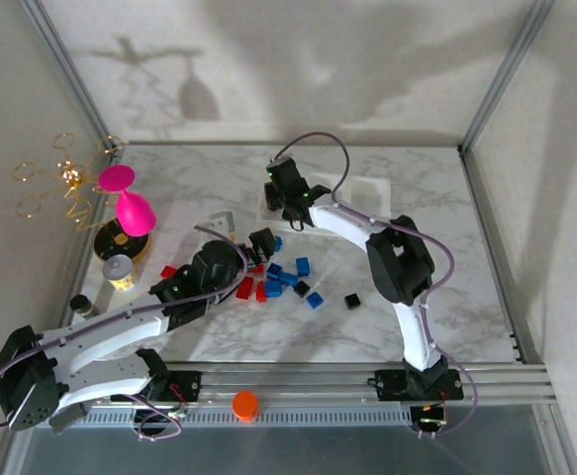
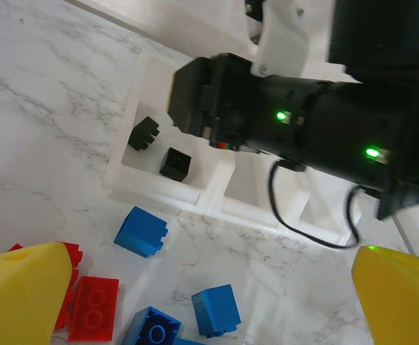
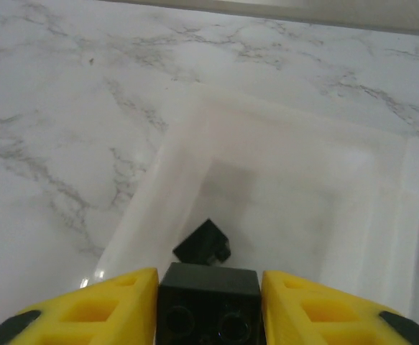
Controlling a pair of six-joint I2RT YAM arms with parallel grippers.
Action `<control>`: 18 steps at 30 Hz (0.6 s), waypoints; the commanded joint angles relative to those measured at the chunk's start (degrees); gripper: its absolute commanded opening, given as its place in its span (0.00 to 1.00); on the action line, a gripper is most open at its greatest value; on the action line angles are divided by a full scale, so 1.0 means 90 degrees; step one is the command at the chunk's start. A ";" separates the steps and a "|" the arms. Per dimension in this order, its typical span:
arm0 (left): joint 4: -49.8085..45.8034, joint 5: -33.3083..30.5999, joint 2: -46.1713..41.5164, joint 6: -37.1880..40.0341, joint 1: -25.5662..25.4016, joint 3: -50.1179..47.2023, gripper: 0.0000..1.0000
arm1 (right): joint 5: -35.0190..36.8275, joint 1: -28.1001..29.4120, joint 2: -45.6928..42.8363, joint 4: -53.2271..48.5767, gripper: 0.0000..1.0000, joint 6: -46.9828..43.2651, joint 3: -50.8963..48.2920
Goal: Sort the legos into containers by color
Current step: Place the lego in the container.
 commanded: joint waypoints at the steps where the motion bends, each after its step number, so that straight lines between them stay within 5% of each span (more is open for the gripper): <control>1: 0.0118 0.0160 0.0073 0.0187 0.0093 0.0194 1.00 | 0.0303 -0.0058 0.0379 -0.0311 0.52 -0.0124 0.0667; 18: 0.0156 0.0428 0.0154 0.0220 0.0084 0.0257 1.00 | -0.0565 -0.0227 -0.1513 -0.0005 0.69 -0.0110 -0.0968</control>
